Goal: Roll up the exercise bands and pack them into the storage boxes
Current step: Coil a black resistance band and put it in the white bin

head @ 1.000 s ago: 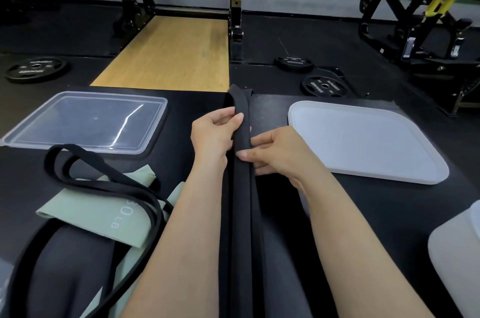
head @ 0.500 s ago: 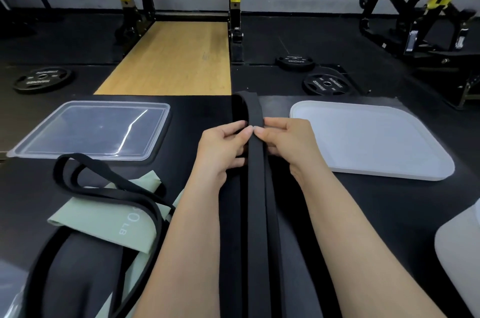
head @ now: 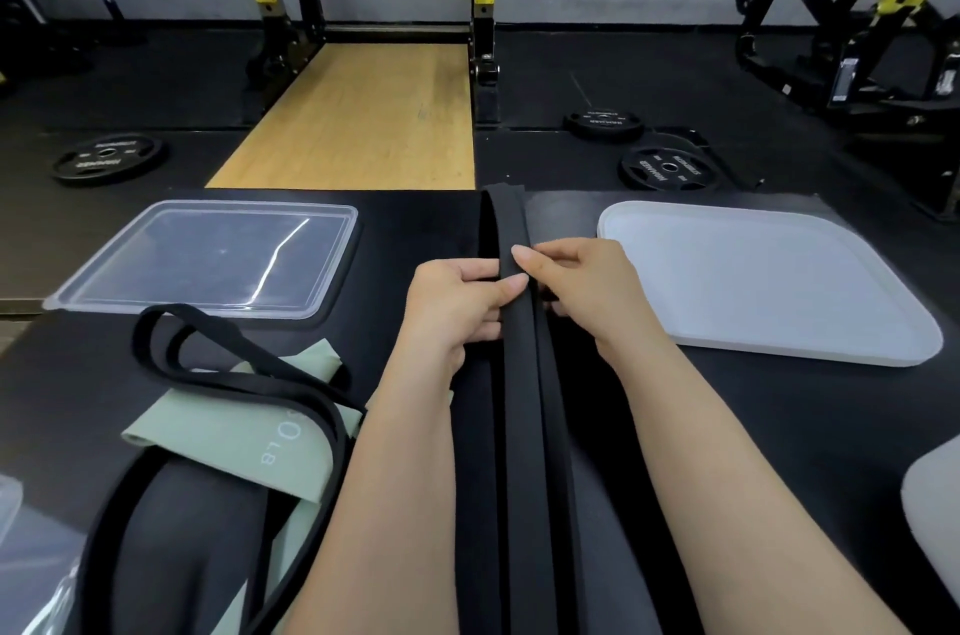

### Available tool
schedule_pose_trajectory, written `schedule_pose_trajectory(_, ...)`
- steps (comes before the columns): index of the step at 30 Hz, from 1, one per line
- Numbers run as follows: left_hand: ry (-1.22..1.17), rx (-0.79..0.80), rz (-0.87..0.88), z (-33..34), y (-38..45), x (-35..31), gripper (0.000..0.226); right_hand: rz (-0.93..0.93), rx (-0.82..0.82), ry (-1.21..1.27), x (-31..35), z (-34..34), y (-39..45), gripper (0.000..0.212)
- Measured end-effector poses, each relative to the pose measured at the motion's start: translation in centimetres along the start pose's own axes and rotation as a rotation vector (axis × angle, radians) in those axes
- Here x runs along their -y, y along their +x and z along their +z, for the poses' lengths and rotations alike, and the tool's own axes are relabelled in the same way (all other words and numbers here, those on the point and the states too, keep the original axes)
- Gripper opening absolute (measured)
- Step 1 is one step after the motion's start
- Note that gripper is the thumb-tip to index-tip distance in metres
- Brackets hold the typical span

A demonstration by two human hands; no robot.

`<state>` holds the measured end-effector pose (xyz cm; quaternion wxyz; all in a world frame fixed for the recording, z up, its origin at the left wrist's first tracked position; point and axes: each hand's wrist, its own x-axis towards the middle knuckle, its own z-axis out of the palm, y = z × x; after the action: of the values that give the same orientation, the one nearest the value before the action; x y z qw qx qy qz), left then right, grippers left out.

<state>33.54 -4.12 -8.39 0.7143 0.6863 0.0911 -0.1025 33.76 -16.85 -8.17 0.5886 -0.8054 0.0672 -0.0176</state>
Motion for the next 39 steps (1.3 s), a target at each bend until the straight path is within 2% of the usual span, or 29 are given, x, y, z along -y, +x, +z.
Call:
schedule_pose_trajectory(4,-0.013,-0.103,0.025,0.4,0.6,-0.3,0.033,0.100,0.169,-0.042,0.8,-1.1,-0.4,0.034)
schedule_pose_trajectory(8,0.004,-0.185,0.062,0.9,1.2,-0.6,0.031,0.164,0.337,-0.153,1.4,-1.6,-0.8,0.041)
schedule_pose_trajectory(11,-0.002,-0.216,0.088,1.1,1.6,-0.6,0.031,0.107,0.287,-0.170,1.1,-1.2,-0.5,0.034)
schedule_pose_trajectory(14,-0.016,-0.213,0.093,1.0,1.7,-0.6,0.035,0.092,0.211,-0.053,0.6,-0.9,-0.1,0.032)
schedule_pose_trajectory(19,-0.023,-0.020,0.054,0.4,0.4,-0.4,0.024,0.045,-0.007,0.043,-0.4,-1.0,0.8,0.025)
schedule_pose_trajectory(23,0.039,0.136,-0.023,0.2,-0.3,0.1,0.031,-0.009,-0.108,0.023,-0.5,-0.8,0.7,0.021)
schedule_pose_trajectory(27,0.016,0.126,-0.038,-0.1,-0.2,0.2,0.037,-0.031,-0.107,-0.014,-0.3,-0.3,0.3,0.035)
schedule_pose_trajectory(30,0.008,0.033,-0.011,0.1,0.0,0.3,0.037,-0.002,-0.055,-0.008,-0.2,-0.2,0.3,0.035)
schedule_pose_trajectory(33,-0.033,-0.017,0.017,0.0,0.2,0.1,0.029,0.016,0.067,0.030,0.2,-0.7,0.0,0.009)
schedule_pose_trajectory(34,-0.039,-0.031,0.027,0.0,0.3,0.0,0.028,0.035,0.109,0.048,0.4,-0.9,-0.1,0.007)
schedule_pose_trajectory(39,-0.029,-0.142,0.070,0.3,1.0,-0.1,0.023,0.136,0.322,0.014,1.4,-2.4,-0.7,0.027)
